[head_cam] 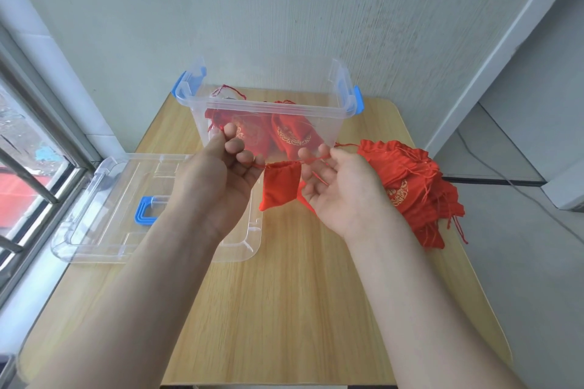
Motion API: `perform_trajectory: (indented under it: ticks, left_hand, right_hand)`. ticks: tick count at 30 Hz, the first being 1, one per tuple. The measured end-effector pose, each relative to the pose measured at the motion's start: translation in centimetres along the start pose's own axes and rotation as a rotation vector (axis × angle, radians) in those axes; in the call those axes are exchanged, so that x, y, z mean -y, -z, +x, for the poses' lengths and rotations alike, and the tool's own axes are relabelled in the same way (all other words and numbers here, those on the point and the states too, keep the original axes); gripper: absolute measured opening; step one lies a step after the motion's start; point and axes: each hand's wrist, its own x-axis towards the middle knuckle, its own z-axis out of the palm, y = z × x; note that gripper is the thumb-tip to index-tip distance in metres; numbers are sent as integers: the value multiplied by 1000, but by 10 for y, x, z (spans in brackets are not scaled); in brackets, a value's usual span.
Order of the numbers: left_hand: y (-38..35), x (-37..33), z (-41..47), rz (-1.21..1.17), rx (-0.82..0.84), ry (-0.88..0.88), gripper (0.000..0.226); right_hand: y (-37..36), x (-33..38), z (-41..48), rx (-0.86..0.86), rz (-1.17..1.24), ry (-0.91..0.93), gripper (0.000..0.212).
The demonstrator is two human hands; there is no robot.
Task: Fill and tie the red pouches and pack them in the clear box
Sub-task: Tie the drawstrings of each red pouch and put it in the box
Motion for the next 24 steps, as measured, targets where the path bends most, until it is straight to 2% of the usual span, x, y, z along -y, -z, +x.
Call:
perform_trajectory:
  ticks: [3,5,11,16,18,20,24]
  left_hand:
    - [4,-3,5,18,-35,-42,37]
    - [5,-4,6,52,-49,-52,38]
    - [4,-1,6,139,-39,-48,36]
    - [5,1,9,132,-67,-24,36]
    - [4,2,8,139,-64,-29,36]
    - [2,3,7,126,-44,-25,36]
    - [-2,2,0,205,-16,-33,37]
  right_hand:
    - [0,0,-3,-30,162,-10,19]
    - [0,0,-3,-59,178,9,24]
    - [6,2,3,-150,-67,91,25]
    - [9,7,2,-267,-74,139,24]
    - [8,8,-2,-221,-45,157,23]
    - [4,10,-7,-104,-106,186,21]
    - [-2,9,-22,81,-628,264,8]
